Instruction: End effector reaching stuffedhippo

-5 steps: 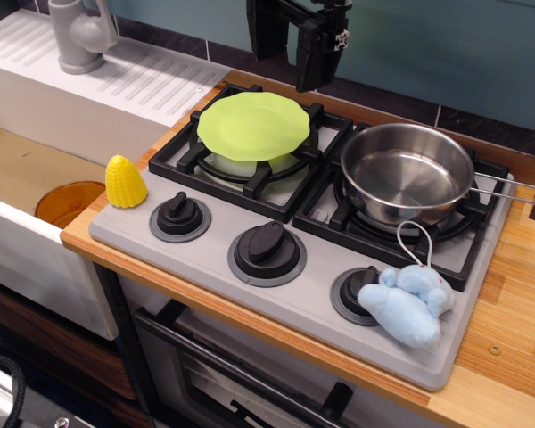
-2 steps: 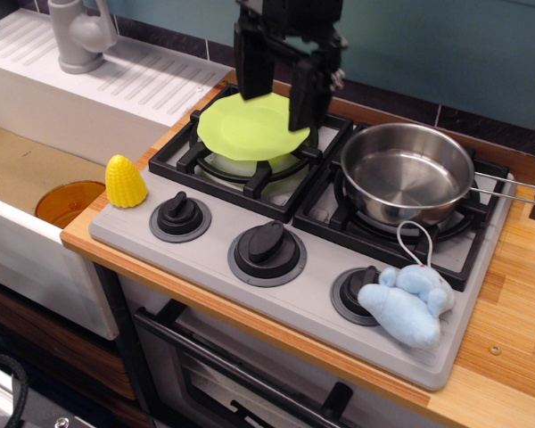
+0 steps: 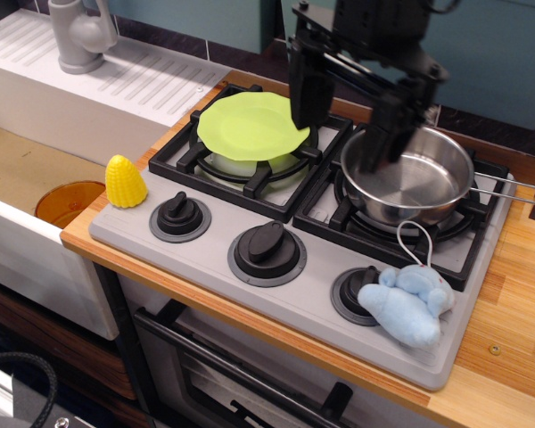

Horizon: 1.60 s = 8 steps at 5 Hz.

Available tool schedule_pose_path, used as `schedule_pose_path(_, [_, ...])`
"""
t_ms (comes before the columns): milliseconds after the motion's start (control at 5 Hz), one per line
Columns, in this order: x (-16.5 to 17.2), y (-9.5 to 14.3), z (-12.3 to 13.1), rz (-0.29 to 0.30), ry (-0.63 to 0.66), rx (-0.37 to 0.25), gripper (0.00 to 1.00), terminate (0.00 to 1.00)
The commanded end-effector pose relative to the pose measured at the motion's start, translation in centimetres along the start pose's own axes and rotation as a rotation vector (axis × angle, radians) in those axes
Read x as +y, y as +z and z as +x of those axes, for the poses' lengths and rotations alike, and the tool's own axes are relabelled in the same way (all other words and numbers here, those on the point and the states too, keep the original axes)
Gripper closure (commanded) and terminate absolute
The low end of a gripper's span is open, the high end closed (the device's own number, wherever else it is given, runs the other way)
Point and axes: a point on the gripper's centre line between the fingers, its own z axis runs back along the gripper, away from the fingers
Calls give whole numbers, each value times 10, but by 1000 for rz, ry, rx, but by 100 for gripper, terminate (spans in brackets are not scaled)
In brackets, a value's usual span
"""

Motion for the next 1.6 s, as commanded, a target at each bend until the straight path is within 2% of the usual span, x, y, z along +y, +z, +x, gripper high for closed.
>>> schedule_pose_path(0, [-44, -5, 3, -14, 17, -90, 0, 0])
schedule_pose_path(600, [-68, -46, 33, -7, 29, -181, 0, 0])
schedule_pose_path(800, [-68, -59, 37, 14, 30, -202, 0, 0])
schedule_pose_path(1400, [-71, -102, 29, -17, 32, -288, 0, 0])
